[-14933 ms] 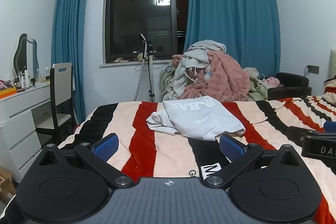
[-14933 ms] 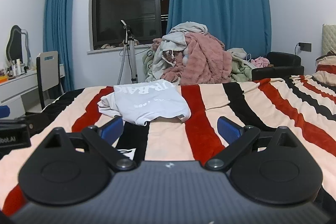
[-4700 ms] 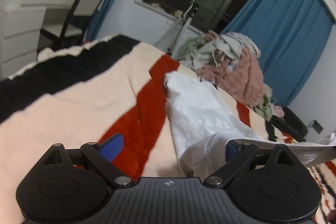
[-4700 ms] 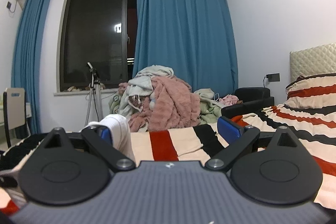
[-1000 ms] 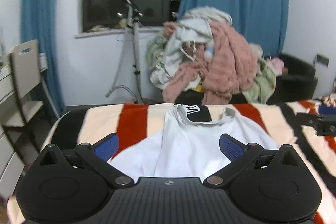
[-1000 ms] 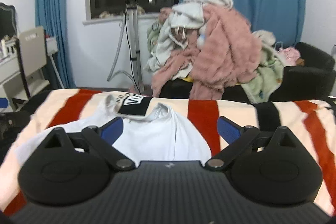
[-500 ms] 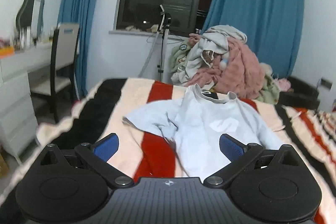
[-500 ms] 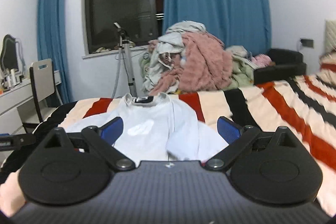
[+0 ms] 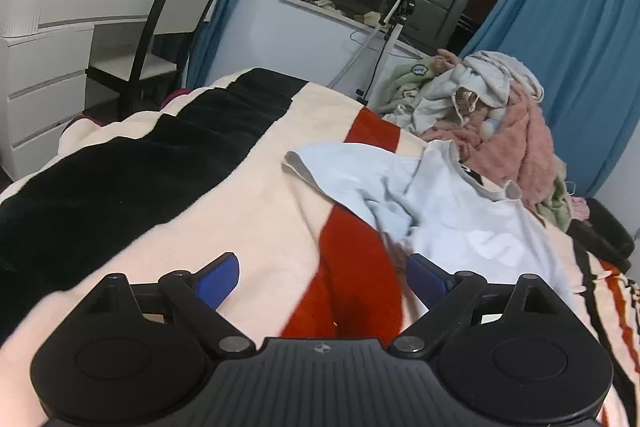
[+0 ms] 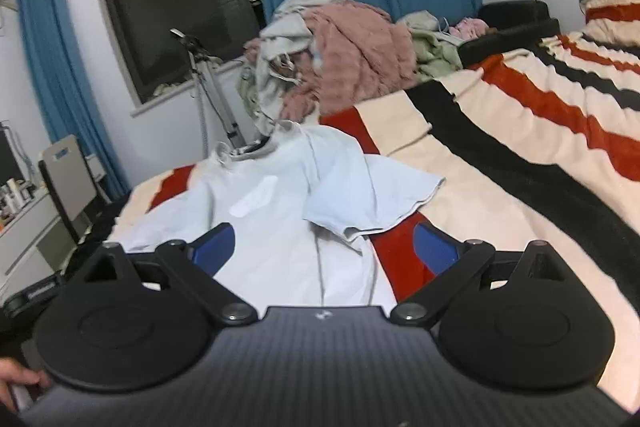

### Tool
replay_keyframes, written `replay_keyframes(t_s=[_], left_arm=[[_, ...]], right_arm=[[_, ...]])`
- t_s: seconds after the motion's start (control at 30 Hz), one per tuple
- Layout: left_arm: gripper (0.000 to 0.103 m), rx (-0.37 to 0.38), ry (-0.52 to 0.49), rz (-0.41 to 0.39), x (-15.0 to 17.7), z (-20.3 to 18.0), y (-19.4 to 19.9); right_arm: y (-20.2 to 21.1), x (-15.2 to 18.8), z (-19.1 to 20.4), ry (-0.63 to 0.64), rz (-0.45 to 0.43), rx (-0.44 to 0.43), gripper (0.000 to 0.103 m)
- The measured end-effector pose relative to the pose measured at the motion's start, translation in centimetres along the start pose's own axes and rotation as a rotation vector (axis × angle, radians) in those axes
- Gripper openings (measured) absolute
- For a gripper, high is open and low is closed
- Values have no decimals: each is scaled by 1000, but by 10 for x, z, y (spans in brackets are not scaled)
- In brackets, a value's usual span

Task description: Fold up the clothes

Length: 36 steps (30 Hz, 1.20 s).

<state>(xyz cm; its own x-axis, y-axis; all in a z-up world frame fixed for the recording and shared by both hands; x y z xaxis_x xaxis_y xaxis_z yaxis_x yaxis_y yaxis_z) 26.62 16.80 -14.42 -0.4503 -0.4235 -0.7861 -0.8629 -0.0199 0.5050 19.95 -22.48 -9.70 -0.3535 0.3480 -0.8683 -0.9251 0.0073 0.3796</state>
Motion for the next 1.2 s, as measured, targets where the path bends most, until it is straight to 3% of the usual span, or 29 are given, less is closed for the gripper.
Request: replay_keyframes(t_s=[0.4, 0.73, 0.83, 1.0, 1.03, 1.07, 1.2], left_arm=[[87, -7, 39, 15, 4, 8, -29], [67, 57, 202, -15, -33, 9, -84], [65, 35, 220, -29, -44, 11, -114], [38, 44, 196, -26, -71, 6, -156], [25, 48, 162, -14, -79, 2, -164], [2, 47, 130, 6, -88, 0, -174], [2, -32, 15, -6, -142, -4, -203]], right_arm=[[-29, 9, 11, 73, 13, 26, 97], [-27, 20, 21, 111, 39, 14, 97], [-34, 24, 18, 119, 40, 27, 97], [-53, 30, 13, 106, 63, 63, 97], [-55, 31, 13, 113, 61, 68, 97], [-59, 32, 15, 119, 58, 73, 97], [-72, 34, 23, 149, 50, 90, 97]])
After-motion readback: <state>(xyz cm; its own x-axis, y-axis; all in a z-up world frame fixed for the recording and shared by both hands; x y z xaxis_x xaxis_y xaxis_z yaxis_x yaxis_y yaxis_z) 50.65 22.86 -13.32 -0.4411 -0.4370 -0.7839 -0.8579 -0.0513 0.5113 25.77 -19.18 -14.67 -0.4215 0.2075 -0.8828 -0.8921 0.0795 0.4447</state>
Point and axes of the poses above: each gripper's, at about its wrist camera, not at the fingertips, and y roughly against the way its jaws point, z to its left, x to its underside, the point moved 8 cm from there along -y, roughly the way its jaws point, and after that the axes turned 1 degree about y, right-handed, at the moved point
